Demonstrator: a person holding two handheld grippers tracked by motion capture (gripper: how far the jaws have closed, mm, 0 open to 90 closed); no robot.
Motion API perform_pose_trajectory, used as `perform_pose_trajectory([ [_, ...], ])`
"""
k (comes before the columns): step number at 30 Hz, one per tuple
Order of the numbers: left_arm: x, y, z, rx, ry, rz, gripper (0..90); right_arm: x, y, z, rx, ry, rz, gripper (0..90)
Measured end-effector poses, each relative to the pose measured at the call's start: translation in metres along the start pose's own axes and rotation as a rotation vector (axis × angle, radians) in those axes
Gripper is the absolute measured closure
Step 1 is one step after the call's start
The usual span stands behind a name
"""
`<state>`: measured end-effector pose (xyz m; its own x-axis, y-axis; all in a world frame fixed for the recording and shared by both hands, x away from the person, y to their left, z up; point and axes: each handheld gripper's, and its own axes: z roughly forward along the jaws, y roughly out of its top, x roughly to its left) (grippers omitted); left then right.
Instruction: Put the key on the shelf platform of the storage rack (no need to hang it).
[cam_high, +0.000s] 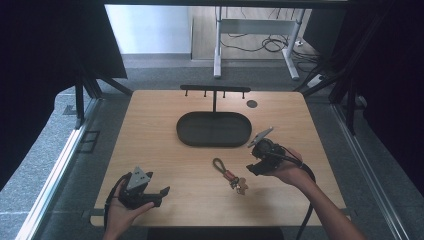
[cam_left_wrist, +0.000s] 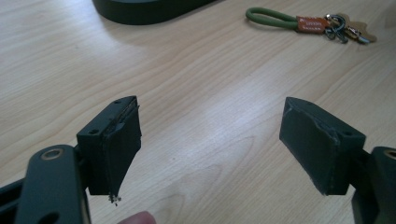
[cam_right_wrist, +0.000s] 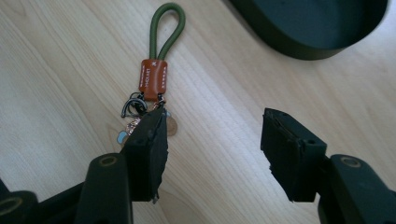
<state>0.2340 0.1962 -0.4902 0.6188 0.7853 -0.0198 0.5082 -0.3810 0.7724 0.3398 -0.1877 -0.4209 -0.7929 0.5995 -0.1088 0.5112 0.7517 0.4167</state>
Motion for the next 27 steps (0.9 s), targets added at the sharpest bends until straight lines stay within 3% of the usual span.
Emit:
perform_pose_trajectory([
  [10, -0.001, 0.001, 0.0, 0.006, -0.004, 0.011, 21.1, 0.013, 0.015, 0.034, 0.098, 0.046, -0.053, 47.1],
  [21, 0.001, 0.001, -0.002, 0.007, 0.002, 0.001, 21.3, 0.018, 0.023, 0.056, 0.129, 0.059, -0.06, 47.3],
  [27, 0.0, 0.001, 0.0, 0.02, 0.009, 0.011, 21.3, 0.018, 0.024, 0.059, 0.14, 0.065, -0.059, 47.4],
])
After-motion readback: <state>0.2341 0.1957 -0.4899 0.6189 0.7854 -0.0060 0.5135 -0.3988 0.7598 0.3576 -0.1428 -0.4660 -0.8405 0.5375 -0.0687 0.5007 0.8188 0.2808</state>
